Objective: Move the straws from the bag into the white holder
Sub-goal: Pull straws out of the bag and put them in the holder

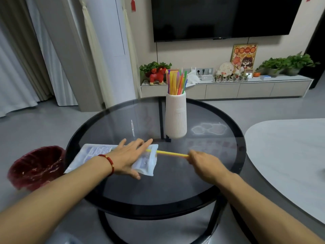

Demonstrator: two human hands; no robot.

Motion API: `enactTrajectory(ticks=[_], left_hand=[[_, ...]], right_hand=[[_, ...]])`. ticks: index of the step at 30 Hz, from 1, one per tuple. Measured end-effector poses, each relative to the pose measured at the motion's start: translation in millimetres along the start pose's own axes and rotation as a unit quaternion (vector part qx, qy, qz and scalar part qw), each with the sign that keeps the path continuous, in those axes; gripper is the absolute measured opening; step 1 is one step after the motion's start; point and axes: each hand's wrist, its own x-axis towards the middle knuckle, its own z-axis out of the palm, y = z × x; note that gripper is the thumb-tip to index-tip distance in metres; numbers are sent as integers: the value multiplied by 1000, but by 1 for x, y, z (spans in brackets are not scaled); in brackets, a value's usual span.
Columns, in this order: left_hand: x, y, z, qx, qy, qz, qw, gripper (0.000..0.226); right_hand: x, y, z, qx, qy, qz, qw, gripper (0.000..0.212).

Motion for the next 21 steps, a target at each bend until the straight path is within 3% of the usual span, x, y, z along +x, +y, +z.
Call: enactTrajectory(ticks=[5,8,10,12,14,16,17,19,21], left_hand=[[1,-2,11,-125,-6,-23,992,122],[-1,0,12,-167,-29,-33,985,123],[-5,10,7,-176,24,-15,984,123],[-7,30,-1,-126,200,52,970,105],[1,53,-10,14,331,95,939,89],[13,70,-20,142,337,78,927,73],[20,76,-21,173,327,67,927,55],[26,83,-22,151,299,38,941,13],[30,83,-18,69,281,-17,957,4]], right_hand=[[-12,47,-21,-33,3,90,995,12],[-23,54,-35,-21,21,67,997,11],[-28,48,-40,-22,18,39,999,11],[-31,35,-46,-31,14,14,999,12],[-32,20,-53,-45,14,-15,999,14],[-32,4,-59,-28,2,-46,999,18],[-33,-2,-62,-1,-8,-53,999,23],[-34,-8,-64,31,2,-53,998,29],[-35,-4,-68,-15,116,-27,993,32]])
